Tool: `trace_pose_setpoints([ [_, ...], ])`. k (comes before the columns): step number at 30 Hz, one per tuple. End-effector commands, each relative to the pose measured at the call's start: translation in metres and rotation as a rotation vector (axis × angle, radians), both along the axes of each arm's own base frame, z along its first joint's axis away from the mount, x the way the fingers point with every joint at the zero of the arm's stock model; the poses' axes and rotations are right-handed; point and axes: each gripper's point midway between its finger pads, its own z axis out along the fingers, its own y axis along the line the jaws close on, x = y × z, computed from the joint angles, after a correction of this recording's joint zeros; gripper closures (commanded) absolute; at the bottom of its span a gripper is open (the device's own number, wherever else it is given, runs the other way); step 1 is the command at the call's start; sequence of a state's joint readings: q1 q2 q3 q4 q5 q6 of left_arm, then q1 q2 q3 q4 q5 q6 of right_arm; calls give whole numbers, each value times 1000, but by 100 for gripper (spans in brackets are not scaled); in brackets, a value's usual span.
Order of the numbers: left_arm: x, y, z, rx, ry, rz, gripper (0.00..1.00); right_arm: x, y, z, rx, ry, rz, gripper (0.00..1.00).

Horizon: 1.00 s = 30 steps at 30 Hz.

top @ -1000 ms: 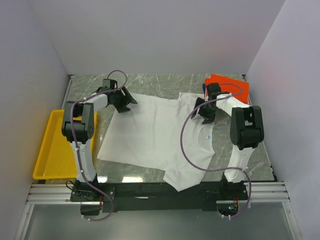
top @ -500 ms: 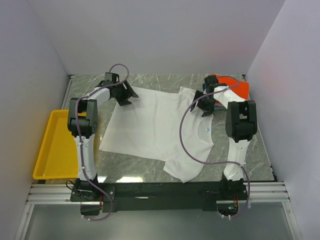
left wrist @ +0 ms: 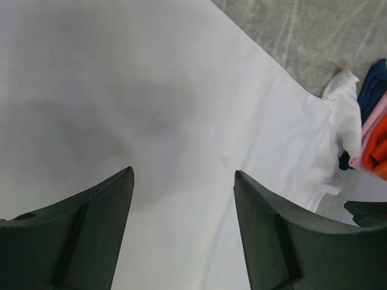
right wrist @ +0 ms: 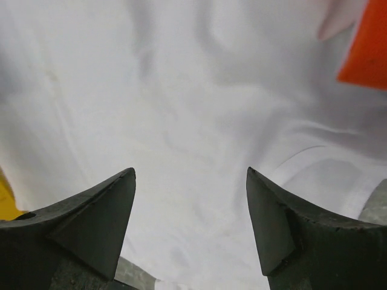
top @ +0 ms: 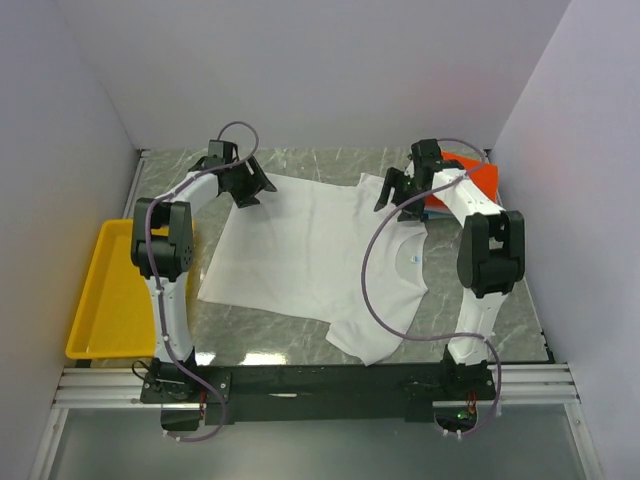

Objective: Fold and stack the t-shirts
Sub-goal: Flatten the tshirt out

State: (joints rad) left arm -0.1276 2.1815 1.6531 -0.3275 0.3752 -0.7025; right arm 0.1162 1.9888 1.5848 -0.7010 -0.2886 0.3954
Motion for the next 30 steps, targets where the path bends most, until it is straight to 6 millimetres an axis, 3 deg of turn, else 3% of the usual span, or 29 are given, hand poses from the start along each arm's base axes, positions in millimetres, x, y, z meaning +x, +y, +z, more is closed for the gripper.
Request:
trace_pose_setpoints([
  [1,-6,-5,54,5,-112,-23,27,-17,19,31,52,-50,44,20],
  [5,-28,-4,53,10,-88,-29,27,-41,39,19,78,-13,74,21],
  [8,-49,0,32,24,-45,-24,27,-57,46,7,85,16,81,21],
  [14,-70,-1,9,1,13,-41,27,-76,48,-16,59,79,63,22],
  [25,-74,1,-39,37,112,-71,27,-75,29,-53,-52,158,-9,22],
  [30,-66,-2,-48,36,125,-80,27,-69,22,-63,-75,174,-35,22],
])
